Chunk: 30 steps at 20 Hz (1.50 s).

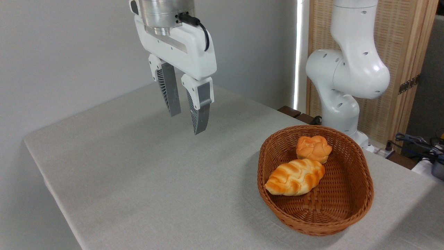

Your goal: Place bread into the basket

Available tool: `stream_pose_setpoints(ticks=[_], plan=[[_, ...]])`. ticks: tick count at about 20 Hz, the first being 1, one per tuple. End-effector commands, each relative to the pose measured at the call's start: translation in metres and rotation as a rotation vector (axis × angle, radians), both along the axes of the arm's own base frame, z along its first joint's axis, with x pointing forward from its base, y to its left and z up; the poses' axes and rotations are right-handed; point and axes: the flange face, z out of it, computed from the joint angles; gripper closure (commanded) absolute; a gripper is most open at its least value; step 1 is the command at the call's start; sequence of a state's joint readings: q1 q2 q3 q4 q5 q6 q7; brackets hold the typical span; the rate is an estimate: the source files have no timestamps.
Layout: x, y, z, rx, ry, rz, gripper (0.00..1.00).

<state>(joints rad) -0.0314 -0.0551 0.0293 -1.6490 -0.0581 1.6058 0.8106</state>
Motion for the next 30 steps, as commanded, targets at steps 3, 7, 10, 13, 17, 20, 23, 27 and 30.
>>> stream_pose_setpoints(ticks=[3,7,10,13,17,20,23,27,30], plan=[[0.004,-0.004,0.002,0.030,-0.003,0.010,0.00],[0.006,-0.003,0.000,0.031,0.002,0.019,0.00],[0.007,-0.004,0.000,0.033,0.003,0.034,0.00],[0.007,-0.005,-0.001,0.031,0.001,0.034,0.00],[0.007,-0.005,0.002,0.033,-0.003,0.031,0.00],[0.007,-0.005,0.007,0.032,-0.011,0.033,0.00],[0.011,-0.004,0.015,0.032,-0.026,0.036,0.00],[0.014,-0.004,0.013,0.032,-0.025,0.039,0.00],[0.014,-0.004,0.013,0.032,-0.026,0.038,0.00]])
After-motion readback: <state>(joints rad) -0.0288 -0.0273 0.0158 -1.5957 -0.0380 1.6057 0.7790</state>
